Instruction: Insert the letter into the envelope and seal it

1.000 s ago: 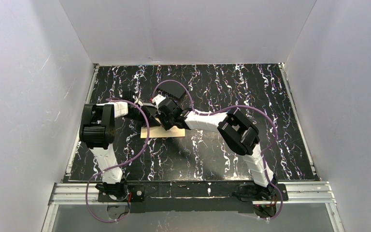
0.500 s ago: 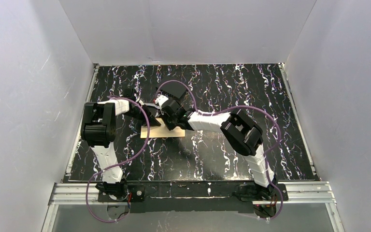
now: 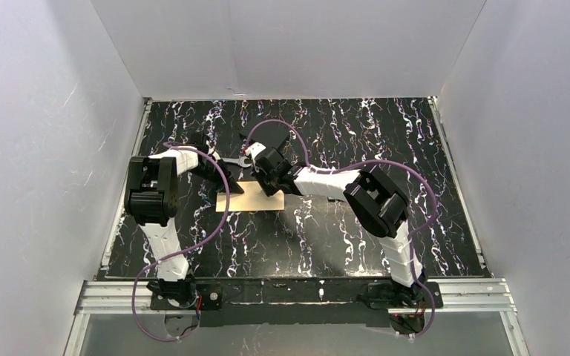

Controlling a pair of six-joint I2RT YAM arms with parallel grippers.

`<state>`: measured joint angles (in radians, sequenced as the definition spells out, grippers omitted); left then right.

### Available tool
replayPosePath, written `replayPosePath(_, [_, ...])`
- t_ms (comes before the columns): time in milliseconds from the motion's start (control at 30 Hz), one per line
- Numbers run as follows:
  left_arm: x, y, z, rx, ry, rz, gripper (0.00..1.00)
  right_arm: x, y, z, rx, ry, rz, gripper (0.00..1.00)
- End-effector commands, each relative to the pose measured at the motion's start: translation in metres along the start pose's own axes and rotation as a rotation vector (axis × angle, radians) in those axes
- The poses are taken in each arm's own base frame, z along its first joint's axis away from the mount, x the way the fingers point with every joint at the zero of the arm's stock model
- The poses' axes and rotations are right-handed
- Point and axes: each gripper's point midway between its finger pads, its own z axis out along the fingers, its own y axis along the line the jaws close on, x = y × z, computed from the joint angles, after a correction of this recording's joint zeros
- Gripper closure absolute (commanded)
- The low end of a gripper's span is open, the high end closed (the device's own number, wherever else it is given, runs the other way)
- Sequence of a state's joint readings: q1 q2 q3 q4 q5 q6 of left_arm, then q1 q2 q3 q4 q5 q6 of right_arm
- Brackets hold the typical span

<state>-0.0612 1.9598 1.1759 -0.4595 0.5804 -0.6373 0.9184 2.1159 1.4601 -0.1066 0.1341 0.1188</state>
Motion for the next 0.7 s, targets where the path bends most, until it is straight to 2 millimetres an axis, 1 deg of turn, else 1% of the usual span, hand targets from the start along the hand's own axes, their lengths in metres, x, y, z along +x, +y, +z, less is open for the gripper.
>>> replayPosePath(0, [-0.013, 0.044, -0.010, -0.237, -0.077, 0.012, 1.00, 0.113, -0.040, -0.005, 0.114, 0.360, -0.090, 0.89])
replayPosePath(100, [-0.017, 0.054, -0.018, -0.296, -0.097, 0.005, 1.00, 0.120, -0.047, -0.007, 0.129, 0.374, -0.096, 0.89])
replayPosePath(200, [-0.016, 0.061, -0.019, -0.312, -0.097, -0.002, 1.00, 0.118, -0.050, -0.007, 0.133, 0.366, -0.088, 0.89])
replayPosePath(367, [-0.017, 0.072, -0.027, -0.364, -0.110, 0.007, 1.00, 0.108, -0.049, -0.007, 0.133, 0.344, -0.078, 0.89])
replayPosePath(467, [-0.020, 0.072, -0.031, -0.358, -0.119, 0.005, 1.00, 0.094, -0.045, -0.008, 0.119, 0.322, -0.065, 0.88])
replayPosePath(500, [-0.021, 0.069, -0.031, -0.345, -0.119, 0.009, 1.00, 0.088, -0.043, -0.009, 0.112, 0.314, -0.060, 0.88])
replayPosePath(567, [-0.022, 0.056, -0.032, -0.293, -0.106, 0.022, 1.00, 0.068, -0.038, -0.012, 0.093, 0.279, -0.043, 0.87])
replayPosePath(633, [-0.023, 0.030, -0.039, -0.189, -0.100, 0.054, 1.00, 0.041, -0.032, -0.018, 0.073, 0.233, -0.009, 0.86])
replayPosePath(667, [-0.024, 0.013, -0.046, -0.134, -0.105, 0.075, 1.00, 0.020, -0.030, -0.023, 0.066, 0.193, 0.012, 0.85])
